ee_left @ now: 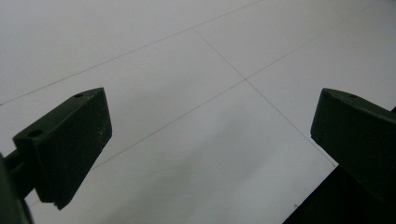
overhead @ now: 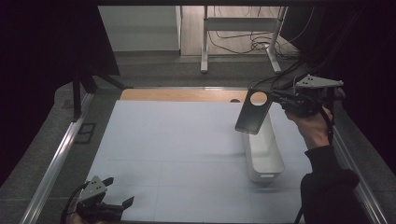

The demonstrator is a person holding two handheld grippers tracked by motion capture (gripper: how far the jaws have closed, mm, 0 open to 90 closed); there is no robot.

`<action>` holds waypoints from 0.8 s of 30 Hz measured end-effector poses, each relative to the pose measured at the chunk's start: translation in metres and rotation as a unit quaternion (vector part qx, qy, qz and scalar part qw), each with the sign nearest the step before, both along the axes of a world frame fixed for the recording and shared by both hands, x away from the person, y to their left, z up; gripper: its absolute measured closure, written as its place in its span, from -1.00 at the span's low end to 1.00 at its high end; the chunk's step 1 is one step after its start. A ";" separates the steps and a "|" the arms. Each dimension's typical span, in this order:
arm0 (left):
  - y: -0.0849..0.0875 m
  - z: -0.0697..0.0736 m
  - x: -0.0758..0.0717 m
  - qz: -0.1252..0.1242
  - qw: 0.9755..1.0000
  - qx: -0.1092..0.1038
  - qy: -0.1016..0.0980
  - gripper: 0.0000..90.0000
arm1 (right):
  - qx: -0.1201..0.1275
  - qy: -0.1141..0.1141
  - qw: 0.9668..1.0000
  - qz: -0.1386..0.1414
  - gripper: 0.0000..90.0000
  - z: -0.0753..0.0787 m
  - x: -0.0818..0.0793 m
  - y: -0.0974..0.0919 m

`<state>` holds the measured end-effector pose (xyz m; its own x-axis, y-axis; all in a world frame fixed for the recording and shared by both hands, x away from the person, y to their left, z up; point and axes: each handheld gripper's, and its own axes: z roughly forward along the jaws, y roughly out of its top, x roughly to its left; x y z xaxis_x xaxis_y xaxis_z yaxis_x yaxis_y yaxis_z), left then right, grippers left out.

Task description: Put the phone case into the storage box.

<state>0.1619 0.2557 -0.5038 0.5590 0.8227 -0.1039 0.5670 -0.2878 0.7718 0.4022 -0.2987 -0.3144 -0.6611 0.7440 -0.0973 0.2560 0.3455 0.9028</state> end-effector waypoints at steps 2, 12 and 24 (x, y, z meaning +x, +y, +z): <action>0.000 0.000 0.000 -0.001 1.000 0.000 0.000 -1.00 | 0.000 -0.002 1.000 -0.003 0.76 0.001 0.003 -0.002; 0.000 0.000 0.000 0.000 1.000 0.002 0.001 -1.00 | -0.010 -0.011 1.000 -0.017 0.76 0.005 0.018 -0.010; -0.001 0.000 0.000 0.000 1.000 0.003 0.002 -1.00 | -0.025 -0.022 0.999 -0.034 0.76 0.003 0.037 -0.023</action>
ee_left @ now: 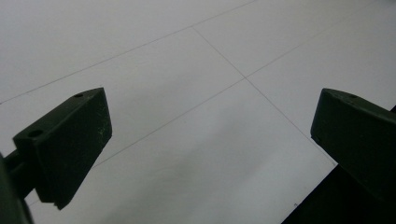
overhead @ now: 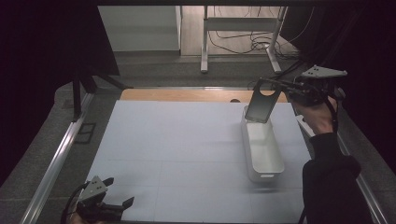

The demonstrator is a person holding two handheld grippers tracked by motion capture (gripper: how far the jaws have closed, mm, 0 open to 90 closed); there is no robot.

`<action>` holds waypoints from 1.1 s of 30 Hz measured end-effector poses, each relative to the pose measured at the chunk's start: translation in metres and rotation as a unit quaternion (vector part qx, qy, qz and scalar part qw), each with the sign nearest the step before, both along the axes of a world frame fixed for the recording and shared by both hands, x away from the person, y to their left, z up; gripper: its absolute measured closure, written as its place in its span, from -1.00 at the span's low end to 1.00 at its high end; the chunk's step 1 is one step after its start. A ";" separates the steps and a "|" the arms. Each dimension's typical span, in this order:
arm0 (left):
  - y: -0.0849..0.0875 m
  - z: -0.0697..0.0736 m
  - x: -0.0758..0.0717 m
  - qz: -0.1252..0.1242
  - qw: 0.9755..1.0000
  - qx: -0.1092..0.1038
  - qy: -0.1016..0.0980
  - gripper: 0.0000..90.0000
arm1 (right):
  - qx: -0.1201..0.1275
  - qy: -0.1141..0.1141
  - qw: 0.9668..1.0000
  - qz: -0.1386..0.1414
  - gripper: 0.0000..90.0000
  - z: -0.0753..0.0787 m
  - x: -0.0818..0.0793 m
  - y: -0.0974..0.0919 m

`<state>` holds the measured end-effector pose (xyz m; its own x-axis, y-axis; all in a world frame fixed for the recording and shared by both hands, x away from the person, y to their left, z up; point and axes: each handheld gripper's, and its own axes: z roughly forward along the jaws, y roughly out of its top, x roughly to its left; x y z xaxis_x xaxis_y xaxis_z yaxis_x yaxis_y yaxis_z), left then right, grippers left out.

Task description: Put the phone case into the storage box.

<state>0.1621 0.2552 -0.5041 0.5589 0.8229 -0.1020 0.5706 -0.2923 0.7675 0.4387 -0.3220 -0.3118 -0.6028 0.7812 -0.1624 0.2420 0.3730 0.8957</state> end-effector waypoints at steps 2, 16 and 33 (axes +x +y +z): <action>0.000 0.000 0.000 0.000 1.000 -0.001 0.001 -1.00 | -0.003 -0.004 1.000 -0.001 0.76 -0.001 0.003 -0.002; 0.000 0.000 0.000 0.002 1.000 0.000 0.003 -1.00 | -0.028 -0.005 1.000 -0.002 0.76 -0.017 0.024 -0.004; -0.001 -0.001 0.001 0.003 1.000 0.006 0.007 -1.00 | -0.048 -0.001 0.999 0.017 0.76 -0.040 0.047 -0.003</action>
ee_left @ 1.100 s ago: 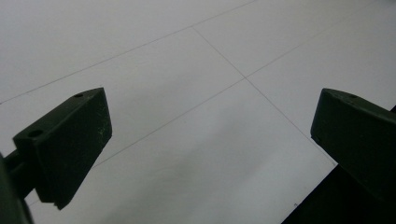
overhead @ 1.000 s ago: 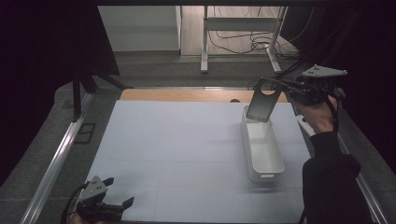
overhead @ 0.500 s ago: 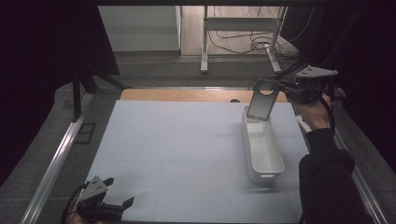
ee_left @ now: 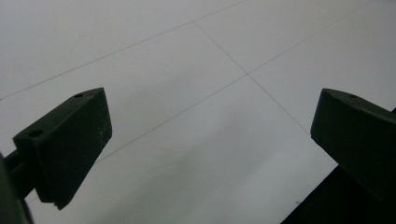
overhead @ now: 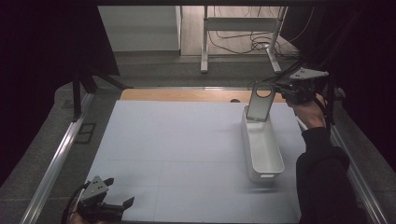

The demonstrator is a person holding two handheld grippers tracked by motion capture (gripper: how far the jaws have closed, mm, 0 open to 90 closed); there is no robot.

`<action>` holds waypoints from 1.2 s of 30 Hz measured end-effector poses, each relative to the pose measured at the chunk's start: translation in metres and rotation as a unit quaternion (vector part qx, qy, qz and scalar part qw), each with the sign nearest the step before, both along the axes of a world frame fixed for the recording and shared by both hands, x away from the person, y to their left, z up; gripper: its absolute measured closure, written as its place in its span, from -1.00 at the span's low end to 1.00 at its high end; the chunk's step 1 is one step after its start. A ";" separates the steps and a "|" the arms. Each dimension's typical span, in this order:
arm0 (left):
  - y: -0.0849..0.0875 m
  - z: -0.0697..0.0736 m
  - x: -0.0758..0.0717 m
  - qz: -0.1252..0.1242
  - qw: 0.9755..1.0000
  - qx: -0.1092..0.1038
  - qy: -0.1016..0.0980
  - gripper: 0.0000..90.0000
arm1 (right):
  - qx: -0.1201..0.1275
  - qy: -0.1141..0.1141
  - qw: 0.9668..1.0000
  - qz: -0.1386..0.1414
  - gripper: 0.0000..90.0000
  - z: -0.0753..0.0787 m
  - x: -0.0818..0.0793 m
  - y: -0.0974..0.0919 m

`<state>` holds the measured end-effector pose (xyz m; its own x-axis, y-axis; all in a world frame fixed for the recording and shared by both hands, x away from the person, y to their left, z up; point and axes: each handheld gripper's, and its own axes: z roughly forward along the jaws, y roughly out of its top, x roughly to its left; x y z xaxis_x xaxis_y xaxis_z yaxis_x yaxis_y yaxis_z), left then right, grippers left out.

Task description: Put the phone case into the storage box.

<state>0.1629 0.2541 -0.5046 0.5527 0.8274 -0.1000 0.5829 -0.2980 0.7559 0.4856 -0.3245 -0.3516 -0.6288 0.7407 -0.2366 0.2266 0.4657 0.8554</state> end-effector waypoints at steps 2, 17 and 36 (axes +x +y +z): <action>0.000 0.000 0.000 0.001 1.000 0.000 0.000 -1.00 | 0.001 0.001 1.000 -0.001 0.76 -0.002 0.002 0.000; 0.000 0.000 0.000 0.001 1.000 0.001 0.002 -1.00 | -0.011 0.001 1.000 0.016 0.76 -0.022 0.008 0.001; 0.000 0.000 0.001 0.002 1.000 0.002 0.005 -1.00 | -0.023 -0.012 0.999 0.024 0.76 -0.042 0.012 0.002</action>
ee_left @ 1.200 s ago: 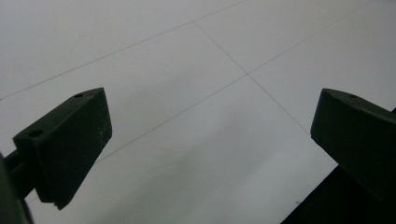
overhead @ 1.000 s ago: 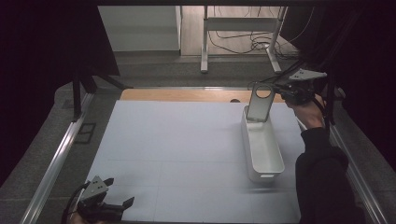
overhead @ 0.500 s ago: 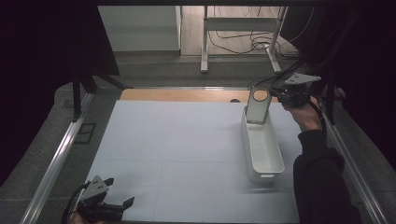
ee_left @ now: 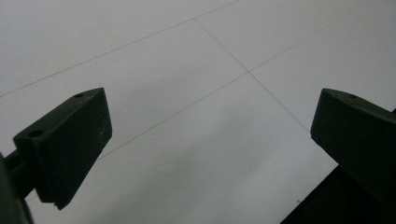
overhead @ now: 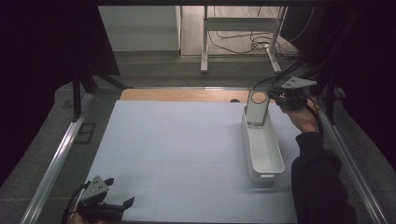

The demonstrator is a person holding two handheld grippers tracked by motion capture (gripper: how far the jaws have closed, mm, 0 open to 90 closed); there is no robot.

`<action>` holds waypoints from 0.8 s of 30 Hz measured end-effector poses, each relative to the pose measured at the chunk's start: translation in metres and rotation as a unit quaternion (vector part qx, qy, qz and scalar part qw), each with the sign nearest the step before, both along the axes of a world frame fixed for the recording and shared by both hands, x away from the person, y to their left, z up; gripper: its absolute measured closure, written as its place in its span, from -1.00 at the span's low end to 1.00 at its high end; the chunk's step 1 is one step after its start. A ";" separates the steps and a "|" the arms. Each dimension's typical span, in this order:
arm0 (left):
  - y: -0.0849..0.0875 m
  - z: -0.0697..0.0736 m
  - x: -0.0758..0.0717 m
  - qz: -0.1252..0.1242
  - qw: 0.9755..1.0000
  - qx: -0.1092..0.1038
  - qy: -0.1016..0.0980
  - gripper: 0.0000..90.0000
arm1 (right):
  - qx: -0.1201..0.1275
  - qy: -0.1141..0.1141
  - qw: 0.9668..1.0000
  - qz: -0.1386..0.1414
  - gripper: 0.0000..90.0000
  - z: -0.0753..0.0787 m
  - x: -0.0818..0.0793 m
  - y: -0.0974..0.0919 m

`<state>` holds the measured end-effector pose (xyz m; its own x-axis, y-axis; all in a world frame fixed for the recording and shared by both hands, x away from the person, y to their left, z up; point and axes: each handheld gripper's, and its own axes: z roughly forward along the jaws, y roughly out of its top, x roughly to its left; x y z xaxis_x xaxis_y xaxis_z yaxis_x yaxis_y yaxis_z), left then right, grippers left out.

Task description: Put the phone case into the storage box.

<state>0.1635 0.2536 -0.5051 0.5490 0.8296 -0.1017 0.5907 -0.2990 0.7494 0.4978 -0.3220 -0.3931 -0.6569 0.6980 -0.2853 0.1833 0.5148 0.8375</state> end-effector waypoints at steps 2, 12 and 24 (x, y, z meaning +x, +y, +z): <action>0.000 0.000 0.000 0.000 1.000 0.000 0.000 -1.00 | -0.002 0.000 1.000 0.000 0.76 -0.001 0.000 0.000; 0.000 0.000 0.000 -0.002 1.000 0.001 0.000 -1.00 | -0.008 -0.007 1.000 -0.002 0.75 -0.007 0.003 0.004; 0.000 0.000 0.000 -0.003 1.000 0.001 0.001 -1.00 | -0.012 -0.013 1.000 -0.025 0.63 -0.012 0.005 0.009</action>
<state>0.1633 0.2532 -0.5051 0.5535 0.8266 -0.1018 0.5906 -0.3033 0.7478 0.5032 -0.3134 -0.4048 -0.6133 0.7228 -0.3183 0.1882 0.5251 0.8300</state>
